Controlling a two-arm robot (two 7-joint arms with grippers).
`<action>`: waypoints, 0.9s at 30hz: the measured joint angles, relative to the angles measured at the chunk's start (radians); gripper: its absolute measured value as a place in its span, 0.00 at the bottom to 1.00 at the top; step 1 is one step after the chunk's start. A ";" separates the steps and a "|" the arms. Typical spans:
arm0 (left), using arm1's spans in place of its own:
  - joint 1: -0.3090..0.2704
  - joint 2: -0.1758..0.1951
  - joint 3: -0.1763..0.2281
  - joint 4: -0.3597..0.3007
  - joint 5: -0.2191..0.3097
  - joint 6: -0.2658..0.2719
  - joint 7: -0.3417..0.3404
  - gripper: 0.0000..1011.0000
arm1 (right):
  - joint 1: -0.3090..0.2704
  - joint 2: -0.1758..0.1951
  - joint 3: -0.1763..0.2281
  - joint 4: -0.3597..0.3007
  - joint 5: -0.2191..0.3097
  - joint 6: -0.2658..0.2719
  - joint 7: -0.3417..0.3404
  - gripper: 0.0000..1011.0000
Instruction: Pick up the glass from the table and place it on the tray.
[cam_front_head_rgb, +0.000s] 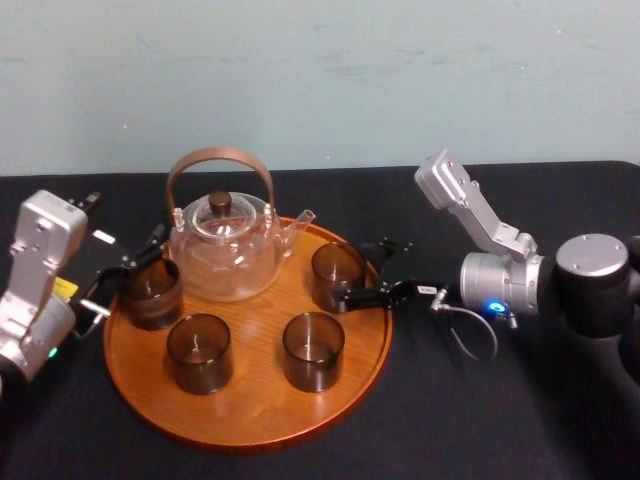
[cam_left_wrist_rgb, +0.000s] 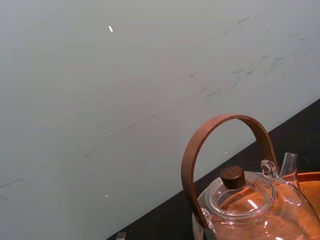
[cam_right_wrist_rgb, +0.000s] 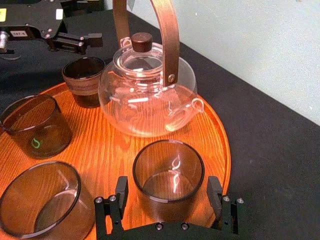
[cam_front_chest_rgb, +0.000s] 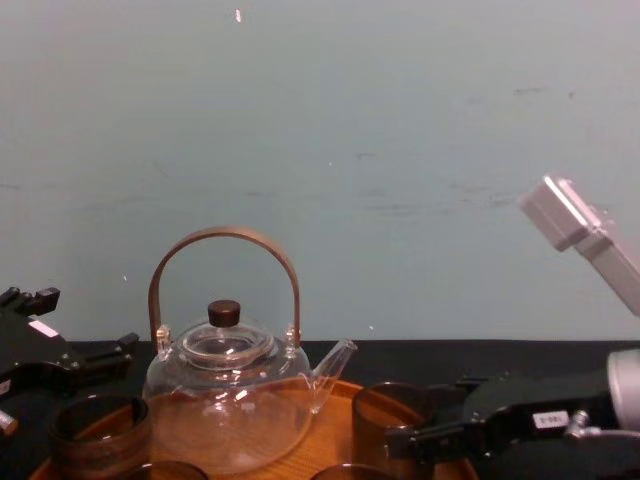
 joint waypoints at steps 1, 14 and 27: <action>0.000 0.000 0.000 0.000 0.000 0.000 0.000 0.99 | -0.004 0.004 0.002 -0.006 0.002 0.002 0.000 0.99; 0.000 0.000 0.000 0.000 0.000 0.000 0.000 0.99 | -0.109 0.128 0.062 -0.182 0.063 0.016 -0.025 0.99; 0.000 0.000 0.000 0.000 0.000 0.000 0.000 0.99 | -0.220 0.203 0.155 -0.318 0.123 -0.039 -0.112 0.99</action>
